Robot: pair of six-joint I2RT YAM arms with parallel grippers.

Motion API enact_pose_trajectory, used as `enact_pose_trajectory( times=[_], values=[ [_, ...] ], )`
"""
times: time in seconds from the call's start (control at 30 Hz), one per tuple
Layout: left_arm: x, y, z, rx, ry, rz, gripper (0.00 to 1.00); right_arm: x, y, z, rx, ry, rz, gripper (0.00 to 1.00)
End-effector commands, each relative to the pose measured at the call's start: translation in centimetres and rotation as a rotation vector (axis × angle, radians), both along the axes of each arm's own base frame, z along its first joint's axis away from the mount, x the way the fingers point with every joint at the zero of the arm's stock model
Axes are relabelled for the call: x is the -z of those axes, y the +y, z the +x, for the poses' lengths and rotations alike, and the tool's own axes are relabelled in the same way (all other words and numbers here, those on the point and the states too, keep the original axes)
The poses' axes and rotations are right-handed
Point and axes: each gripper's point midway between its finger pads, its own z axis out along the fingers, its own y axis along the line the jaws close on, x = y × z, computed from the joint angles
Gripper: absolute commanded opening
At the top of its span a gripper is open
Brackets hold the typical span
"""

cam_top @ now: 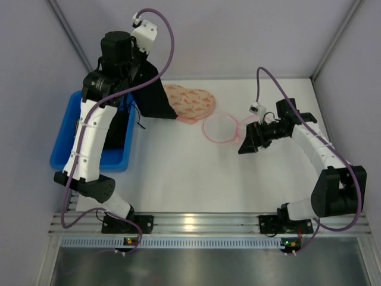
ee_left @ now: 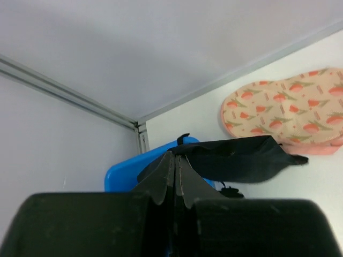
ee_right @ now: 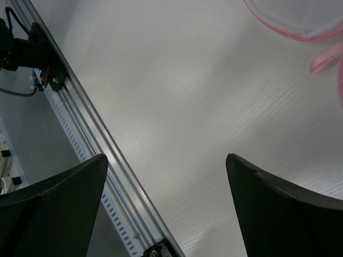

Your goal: Place the bra in the laundry bag and zip it closed

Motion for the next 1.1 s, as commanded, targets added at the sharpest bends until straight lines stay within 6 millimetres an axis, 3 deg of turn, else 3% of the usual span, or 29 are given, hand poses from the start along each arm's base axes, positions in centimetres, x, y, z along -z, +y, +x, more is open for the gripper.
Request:
enact_pose_trajectory(
  times=[0.0,0.07,0.27,0.37,0.43,0.47,0.5,0.6,0.63,0.73,0.87,0.93,0.97,1.03,1.07],
  values=[
    [-6.0,0.4,-1.1,-0.007,-0.206,-0.096,0.0,-2.0,0.4,1.1,-0.007,-0.08,0.036,0.93],
    [-7.2,0.3,-1.2,-0.003,-0.24,-0.109,0.0,-1.9,0.4,1.1,-0.009,-0.075,0.036,0.93],
    [-7.2,-0.8,1.4,0.004,-0.265,-0.111,0.0,-1.6,0.5,1.3,-0.006,-0.068,0.037,0.93],
    [-6.5,-1.8,4.3,0.003,-0.272,-0.11,0.0,-1.4,0.5,1.4,-0.007,-0.066,0.037,0.93],
    [-7.5,-2.1,5.3,0.001,-0.314,-0.111,0.0,-1.2,0.5,1.6,-0.007,-0.064,0.035,0.93],
    [-6.6,-2.3,6.7,-0.017,-0.307,-0.098,0.0,-1.1,0.5,1.6,-0.006,-0.059,0.037,0.93],
    [-7.8,-2.2,7.1,-0.028,-0.355,-0.1,0.0,-1.1,0.5,1.7,-0.006,-0.061,0.037,0.93],
    [-8.1,-1.9,8.9,-0.08,-0.403,-0.085,0.0,-0.7,0.6,2.1,-0.005,-0.054,0.037,0.93],
    [-9.6,-1.7,8.9,-0.091,-0.46,-0.1,0.0,-0.6,0.6,2.1,-0.004,-0.049,0.036,0.93],
    [-11.9,-1.1,8.6,-0.12,-0.535,-0.087,0.0,-0.6,0.6,2.3,-0.005,-0.051,0.037,0.93],
    [-15.3,-0.4,6.3,-0.128,-0.622,-0.073,0.0,-0.8,0.6,2.1,-0.005,-0.056,0.04,0.93],
    [-15.6,0.0,5.6,-0.128,-0.623,-0.073,0.0,-0.8,0.6,1.9,-0.007,-0.053,0.042,0.93],
    [-16.5,0.2,4.2,-0.114,-0.639,-0.082,0.0,-0.9,0.7,1.9,-0.005,-0.058,0.044,0.93],
    [-12.9,-1.1,4.5,-0.069,-0.543,-0.059,0.0,-0.8,0.7,1.7,-0.003,-0.054,0.046,0.93],
    [-13.1,-1.0,2.4,-0.045,-0.536,-0.059,0.0,-0.8,0.6,1.6,-0.003,-0.057,0.046,0.93]
  ],
)
